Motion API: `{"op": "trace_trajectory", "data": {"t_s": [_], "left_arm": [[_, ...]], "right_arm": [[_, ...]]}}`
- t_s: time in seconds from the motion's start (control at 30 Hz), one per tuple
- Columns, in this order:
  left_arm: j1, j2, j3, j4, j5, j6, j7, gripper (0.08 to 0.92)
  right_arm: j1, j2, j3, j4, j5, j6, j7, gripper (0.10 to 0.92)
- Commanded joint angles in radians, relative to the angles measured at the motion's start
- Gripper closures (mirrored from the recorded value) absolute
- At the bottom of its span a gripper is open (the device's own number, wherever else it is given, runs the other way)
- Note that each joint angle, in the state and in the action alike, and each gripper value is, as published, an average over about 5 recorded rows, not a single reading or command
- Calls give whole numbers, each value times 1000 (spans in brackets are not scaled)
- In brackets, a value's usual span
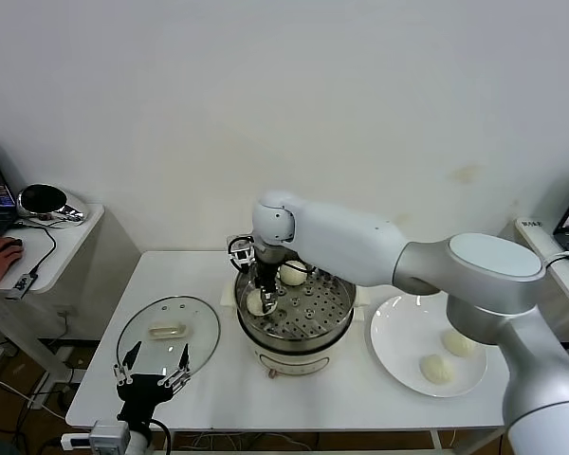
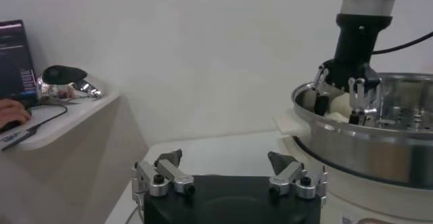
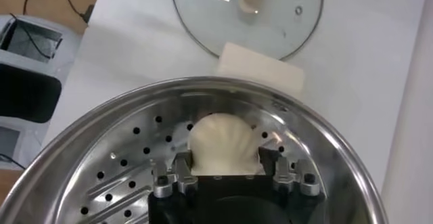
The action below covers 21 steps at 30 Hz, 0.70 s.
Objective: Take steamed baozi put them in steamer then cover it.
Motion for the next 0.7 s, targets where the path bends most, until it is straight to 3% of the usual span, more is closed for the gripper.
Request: {"op": "trace_trajectory", "data": {"t_s": [0.03,0.3,0.5,0.7], "left_arm": [[0,0,1,-2,1,1,0,177],[0,-2,1,-13,6,5,3,177],[12,-4,1,-15,8,7,5,177],[32,-2,7,-5,13,7,5,177]], "right_arm": [[8,-27,10,17,1,2,-8,241],[93,-214,44,180,53,23,-64,203],[133,-483,90,347,57,79,-99,203],[46,-755,184,445,-30,160,-138,203]]}}
